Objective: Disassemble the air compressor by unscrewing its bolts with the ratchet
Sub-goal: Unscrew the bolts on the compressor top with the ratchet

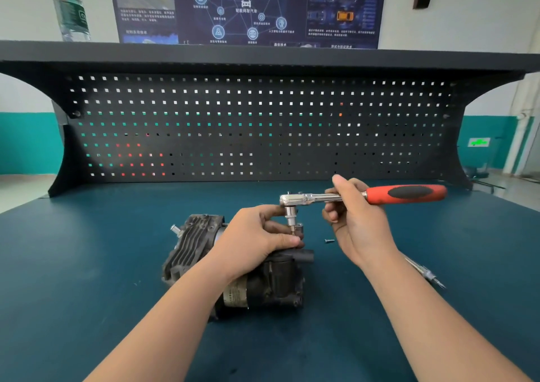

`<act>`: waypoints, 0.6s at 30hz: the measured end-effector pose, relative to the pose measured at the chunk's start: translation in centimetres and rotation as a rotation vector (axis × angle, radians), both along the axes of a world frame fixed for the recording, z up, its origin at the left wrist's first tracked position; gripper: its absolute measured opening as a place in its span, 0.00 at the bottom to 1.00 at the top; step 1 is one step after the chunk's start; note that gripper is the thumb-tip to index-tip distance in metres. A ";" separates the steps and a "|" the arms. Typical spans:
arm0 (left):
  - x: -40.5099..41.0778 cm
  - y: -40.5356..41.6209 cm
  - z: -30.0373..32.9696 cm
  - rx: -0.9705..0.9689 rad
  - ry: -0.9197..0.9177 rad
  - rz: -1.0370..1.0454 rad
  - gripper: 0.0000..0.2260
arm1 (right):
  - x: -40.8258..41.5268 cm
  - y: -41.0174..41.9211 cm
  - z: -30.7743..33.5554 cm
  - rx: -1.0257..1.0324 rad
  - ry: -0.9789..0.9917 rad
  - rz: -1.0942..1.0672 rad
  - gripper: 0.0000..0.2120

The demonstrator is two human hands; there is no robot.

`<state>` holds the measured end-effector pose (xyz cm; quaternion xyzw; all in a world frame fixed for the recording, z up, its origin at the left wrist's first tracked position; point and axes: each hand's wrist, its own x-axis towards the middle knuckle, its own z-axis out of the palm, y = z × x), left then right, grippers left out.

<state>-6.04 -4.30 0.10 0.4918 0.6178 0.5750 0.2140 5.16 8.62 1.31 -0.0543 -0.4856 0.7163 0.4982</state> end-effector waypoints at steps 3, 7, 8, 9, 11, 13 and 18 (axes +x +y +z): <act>-0.1 -0.2 0.3 0.114 -0.095 0.019 0.16 | 0.3 -0.7 0.6 0.040 0.041 0.006 0.20; 0.0 -0.1 1.0 0.146 -0.105 0.012 0.14 | 0.6 -0.7 0.8 -0.086 0.087 0.003 0.11; 0.2 0.2 1.2 0.126 -0.095 0.017 0.13 | 0.6 -0.5 0.7 -0.123 0.087 -0.006 0.09; 0.3 0.7 1.6 0.094 -0.085 0.021 0.13 | 0.6 -0.2 0.6 -0.164 0.094 -0.016 0.09; 0.5 2.3 2.6 -0.009 -0.057 0.017 0.11 | 0.6 0.7 0.3 -0.251 0.122 -0.062 0.08; 0.6 4.6 3.9 -0.128 0.003 0.002 0.08 | 1.0 2.0 0.3 -0.342 0.168 -0.137 0.08; 0.4 12.3 5.6 -0.431 0.346 0.060 0.03 | 3.5 6.7 -0.5 -0.495 0.306 -0.370 0.06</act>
